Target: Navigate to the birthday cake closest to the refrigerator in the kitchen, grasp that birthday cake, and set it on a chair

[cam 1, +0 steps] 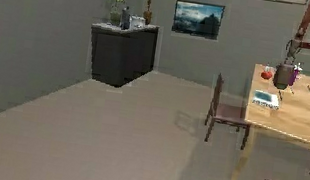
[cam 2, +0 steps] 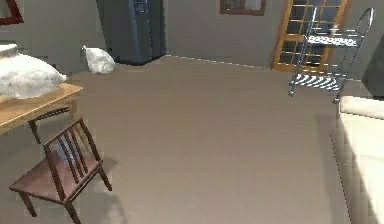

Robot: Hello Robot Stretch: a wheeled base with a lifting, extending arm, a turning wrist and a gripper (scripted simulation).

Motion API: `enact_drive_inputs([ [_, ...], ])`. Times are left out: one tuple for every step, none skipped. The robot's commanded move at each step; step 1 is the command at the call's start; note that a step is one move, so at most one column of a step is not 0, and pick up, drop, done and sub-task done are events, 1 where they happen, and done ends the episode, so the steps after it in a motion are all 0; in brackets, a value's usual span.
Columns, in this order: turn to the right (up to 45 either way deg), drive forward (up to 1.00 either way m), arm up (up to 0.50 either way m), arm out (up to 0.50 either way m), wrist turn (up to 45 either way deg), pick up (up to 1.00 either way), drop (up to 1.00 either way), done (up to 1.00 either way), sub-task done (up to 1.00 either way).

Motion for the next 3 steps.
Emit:
enact_drive_inputs([
  [0.0, 1.00, 0.00, 0.00, 0.0, 0.00, 0.00, 0.00, 0.00],
  [0.0, 0.95, 0.00, 0.00, 0.0, 0.00, 0.00, 0.00, 0.00],
  [12.0, 0.00, 0.00, 0.00, 0.0, 0.00, 0.00, 0.00, 0.00],
])
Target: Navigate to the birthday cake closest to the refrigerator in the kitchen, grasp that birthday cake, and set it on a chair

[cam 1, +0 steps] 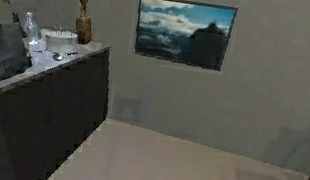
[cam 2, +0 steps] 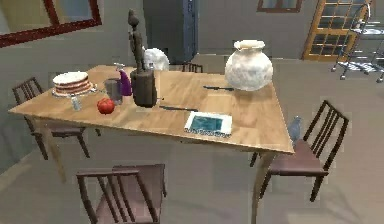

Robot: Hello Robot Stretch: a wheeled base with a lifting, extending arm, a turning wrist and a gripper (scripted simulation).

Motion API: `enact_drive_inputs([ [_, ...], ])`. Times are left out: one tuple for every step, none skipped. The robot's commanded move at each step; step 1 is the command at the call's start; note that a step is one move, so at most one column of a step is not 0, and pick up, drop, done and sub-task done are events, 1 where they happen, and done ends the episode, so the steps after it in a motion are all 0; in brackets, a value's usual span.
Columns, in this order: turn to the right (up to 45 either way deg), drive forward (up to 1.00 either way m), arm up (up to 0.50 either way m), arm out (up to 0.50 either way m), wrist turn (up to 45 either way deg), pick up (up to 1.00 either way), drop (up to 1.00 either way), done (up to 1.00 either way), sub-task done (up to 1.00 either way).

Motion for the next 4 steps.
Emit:
enact_drive_inputs([
  [0.0, 1.00, 0.00, 0.00, 0.0, 0.00, 0.00, 0.00, 0.00],
  [15.0, 0.00, 0.00, 0.00, 0.0, 0.00, 0.00, 0.00, 0.00],
  [0.0, 0.10, 0.00, 0.00, 0.0, 0.00, 0.00, 0.00, 0.00],
  [-45.0, 0.00, 0.00, 0.00, 0.0, 0.00, 0.00, 0.00, 0.00],
])
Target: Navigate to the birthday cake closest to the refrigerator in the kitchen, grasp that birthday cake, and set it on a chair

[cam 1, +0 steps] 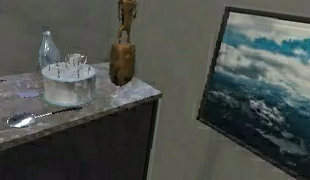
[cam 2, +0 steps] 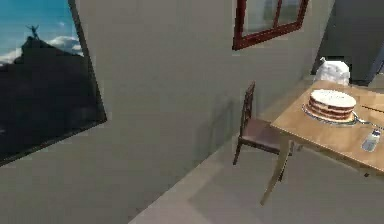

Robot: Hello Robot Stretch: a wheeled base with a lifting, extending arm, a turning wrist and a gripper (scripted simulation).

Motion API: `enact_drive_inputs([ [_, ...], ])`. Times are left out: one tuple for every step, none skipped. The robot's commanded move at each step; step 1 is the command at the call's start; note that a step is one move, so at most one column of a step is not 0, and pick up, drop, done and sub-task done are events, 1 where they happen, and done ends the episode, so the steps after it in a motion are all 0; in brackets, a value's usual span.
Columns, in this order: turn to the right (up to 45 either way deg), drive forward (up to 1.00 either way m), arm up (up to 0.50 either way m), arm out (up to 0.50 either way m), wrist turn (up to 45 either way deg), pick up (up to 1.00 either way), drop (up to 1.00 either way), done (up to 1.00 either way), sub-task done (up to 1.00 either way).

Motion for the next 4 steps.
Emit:
enact_drive_inputs([
  [45.0, 0.00, 0.00, 0.00, 0.0, 0.00, 0.00, 0.00, 0.00],
  [45.0, 0.00, 0.00, 0.00, 0.0, 0.00, 0.00, 0.00, 0.00],
  [42.0, 0.00, 0.00, 0.00, 0.0, 0.00, 0.00, 0.00, 0.00],
  [0.0, 0.55, 0.00, 0.00, 0.0, 0.00, 0.00, 0.00, 0.00],
])
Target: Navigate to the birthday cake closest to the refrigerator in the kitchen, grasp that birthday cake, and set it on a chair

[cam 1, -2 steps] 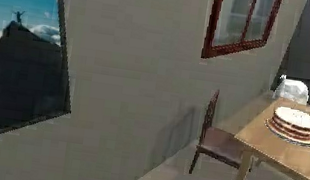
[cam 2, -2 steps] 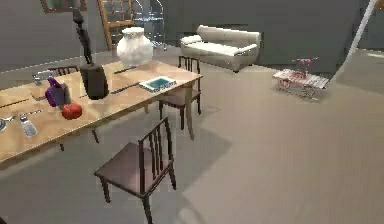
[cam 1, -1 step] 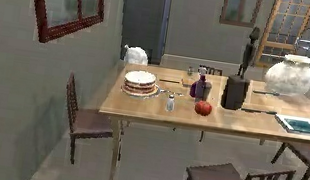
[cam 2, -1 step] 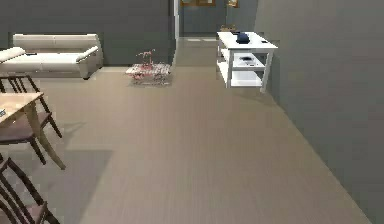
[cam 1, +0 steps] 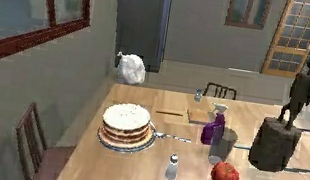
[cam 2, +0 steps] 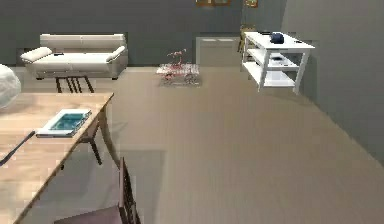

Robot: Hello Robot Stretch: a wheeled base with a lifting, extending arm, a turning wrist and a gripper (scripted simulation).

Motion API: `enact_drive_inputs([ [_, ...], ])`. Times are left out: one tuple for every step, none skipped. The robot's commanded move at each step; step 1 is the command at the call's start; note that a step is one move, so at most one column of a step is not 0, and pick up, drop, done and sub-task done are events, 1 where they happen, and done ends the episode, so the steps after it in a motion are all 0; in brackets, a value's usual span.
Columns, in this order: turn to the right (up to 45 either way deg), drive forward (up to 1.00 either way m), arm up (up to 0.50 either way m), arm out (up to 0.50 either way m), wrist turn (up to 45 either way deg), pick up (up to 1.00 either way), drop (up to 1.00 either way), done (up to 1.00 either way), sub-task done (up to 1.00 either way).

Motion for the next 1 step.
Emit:
enact_drive_inputs([
  [-45.0, 0.00, 0.00, 0.00, 0.0, 0.00, 0.00, 0.00, 0.00],
])
